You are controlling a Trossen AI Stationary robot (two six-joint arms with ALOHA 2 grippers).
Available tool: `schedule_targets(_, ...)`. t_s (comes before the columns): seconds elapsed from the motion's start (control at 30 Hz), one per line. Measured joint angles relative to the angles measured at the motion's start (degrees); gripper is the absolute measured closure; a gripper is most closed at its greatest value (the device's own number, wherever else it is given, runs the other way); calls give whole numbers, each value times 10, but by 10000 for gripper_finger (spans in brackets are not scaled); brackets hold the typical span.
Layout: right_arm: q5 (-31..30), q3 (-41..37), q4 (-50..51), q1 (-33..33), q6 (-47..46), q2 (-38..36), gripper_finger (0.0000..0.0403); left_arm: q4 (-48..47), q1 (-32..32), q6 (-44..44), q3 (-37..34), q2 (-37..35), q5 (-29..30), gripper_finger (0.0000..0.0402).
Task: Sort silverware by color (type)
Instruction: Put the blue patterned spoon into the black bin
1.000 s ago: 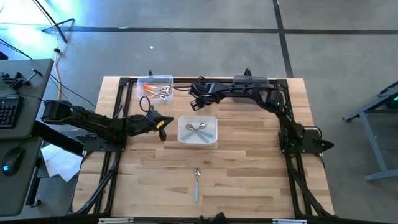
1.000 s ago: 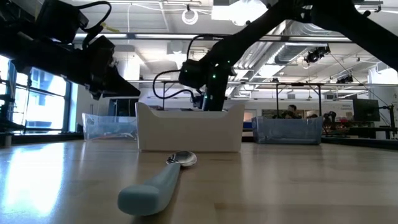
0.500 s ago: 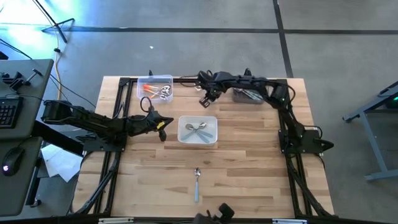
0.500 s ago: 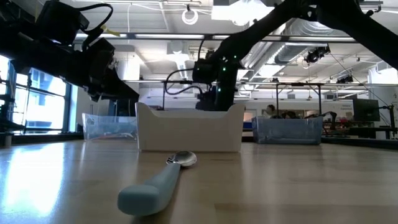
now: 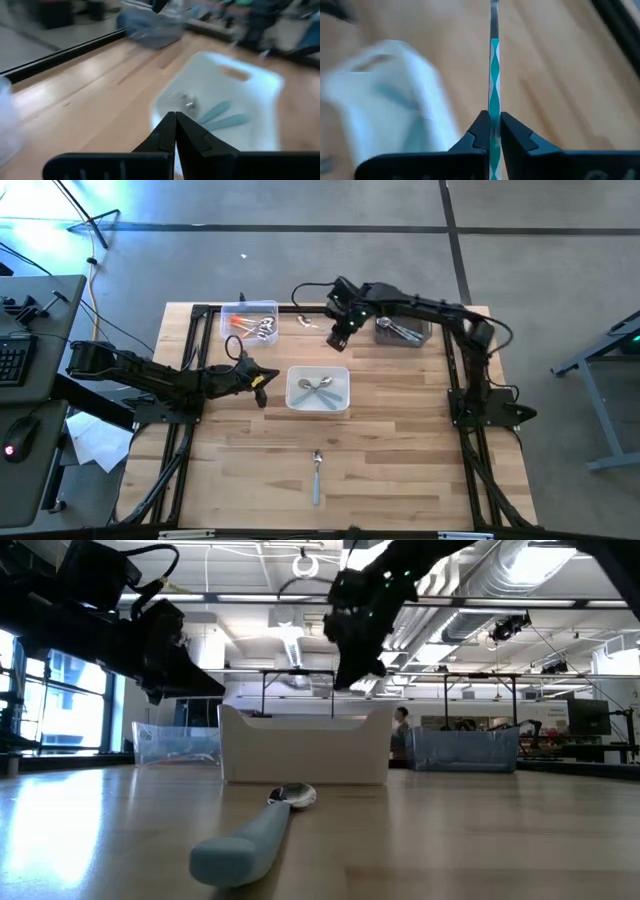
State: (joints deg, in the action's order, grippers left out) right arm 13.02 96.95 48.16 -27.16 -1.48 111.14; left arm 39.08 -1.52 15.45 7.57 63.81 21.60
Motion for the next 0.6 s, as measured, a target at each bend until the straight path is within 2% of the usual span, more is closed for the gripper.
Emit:
schedule_targets(0.13, 106, -134, -169, 22, -8, -83, 390, 108, 7, 1, -27, 0, -74, 402)
schedule_targets(0.27, 233, -307, -445, 55, -47, -152, 390, 219, 8, 3, -40, 0, -161, 401)
schedule_targets(0.43, 334, -458, -757, 98, -105, -195, 389, 241, 8, -11, -3, 0, -183, 373)
schedule_targets(0.6, 387, -525, -961, 127, -154, -197, 389, 220, 2, -64, 86, 1, -263, 310)
